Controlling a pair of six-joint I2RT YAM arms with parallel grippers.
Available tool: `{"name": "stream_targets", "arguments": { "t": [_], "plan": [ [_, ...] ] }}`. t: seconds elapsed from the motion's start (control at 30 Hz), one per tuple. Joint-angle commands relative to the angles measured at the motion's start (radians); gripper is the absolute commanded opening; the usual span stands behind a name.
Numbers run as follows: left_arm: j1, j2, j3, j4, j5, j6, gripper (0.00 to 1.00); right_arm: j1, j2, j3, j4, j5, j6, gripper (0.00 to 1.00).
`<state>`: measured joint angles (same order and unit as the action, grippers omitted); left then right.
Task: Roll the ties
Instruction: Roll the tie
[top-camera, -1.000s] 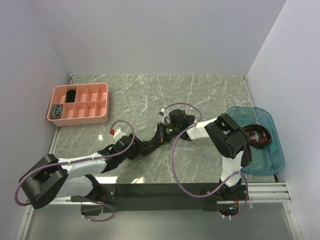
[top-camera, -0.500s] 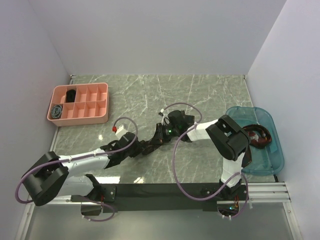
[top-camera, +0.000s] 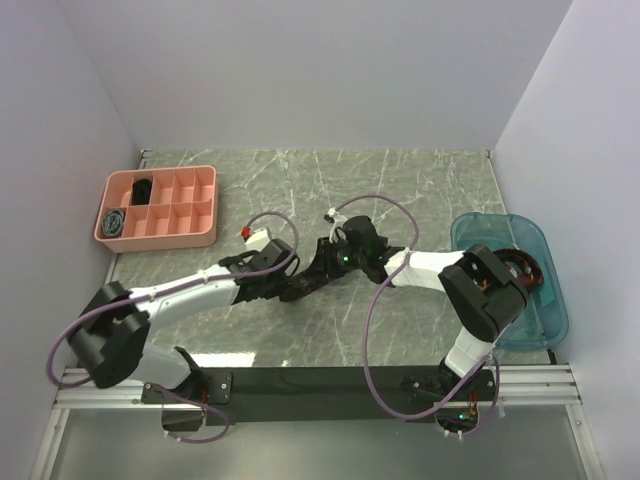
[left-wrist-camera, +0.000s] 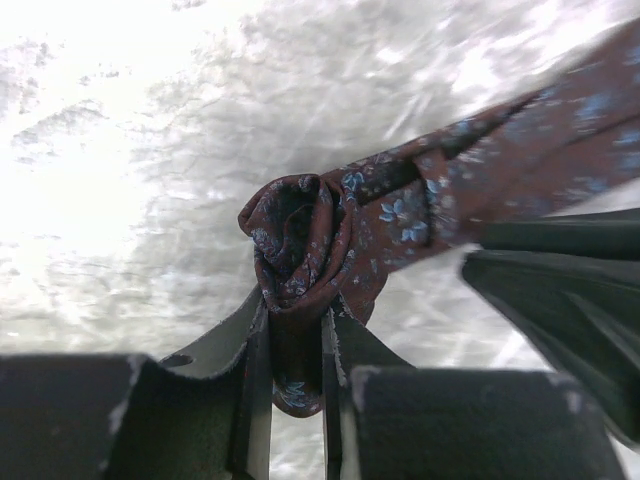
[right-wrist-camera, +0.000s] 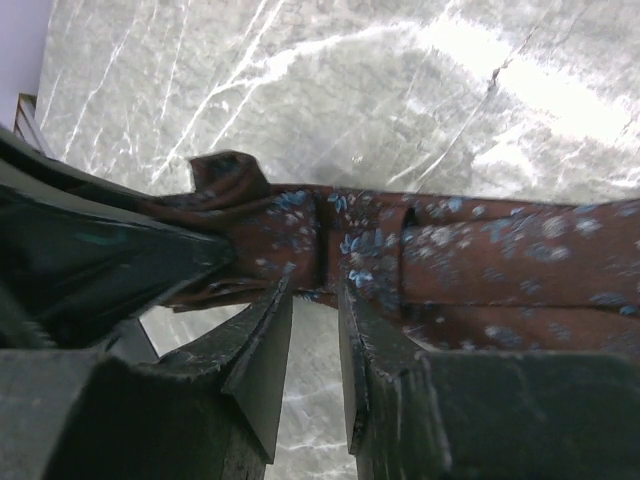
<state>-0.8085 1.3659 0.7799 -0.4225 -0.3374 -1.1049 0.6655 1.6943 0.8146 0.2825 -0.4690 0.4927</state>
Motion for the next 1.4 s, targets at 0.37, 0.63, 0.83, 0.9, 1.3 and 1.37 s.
{"name": "stream_targets", "arguments": {
  "t": [0.37, 0.63, 0.83, 0.9, 1.3, 1.37],
  "plan": [
    [0.075, 0.151, 0.203, -0.265, 0.056, 0.324, 0.01, 0.014, 0.148, 0.06, 0.118, -0.01, 0.116, 0.28],
    [0.157, 0.22, 0.295, -0.351, 0.081, 0.514, 0.01, 0.051, 0.182, -0.008, 0.337, -0.028, 0.277, 0.23],
    [0.157, 0.259, 0.334, -0.371, 0.104, 0.556, 0.01, 0.057, 0.176, -0.017, 0.46, -0.045, 0.374, 0.23],
    [0.155, 0.268, 0.344, -0.375, 0.103, 0.57, 0.01, 0.065, 0.186, -0.002, 0.454, -0.045, 0.379, 0.23],
    [0.152, 0.277, 0.384, -0.38, 0.126, 0.606, 0.01, 0.144, 0.318, 0.104, 0.455, -0.054, 0.42, 0.2],
    [0.152, 0.276, 0.386, -0.375, 0.129, 0.6, 0.01, 0.167, 0.341, 0.129, 0.442, -0.048, 0.423, 0.18]
  ]
}}
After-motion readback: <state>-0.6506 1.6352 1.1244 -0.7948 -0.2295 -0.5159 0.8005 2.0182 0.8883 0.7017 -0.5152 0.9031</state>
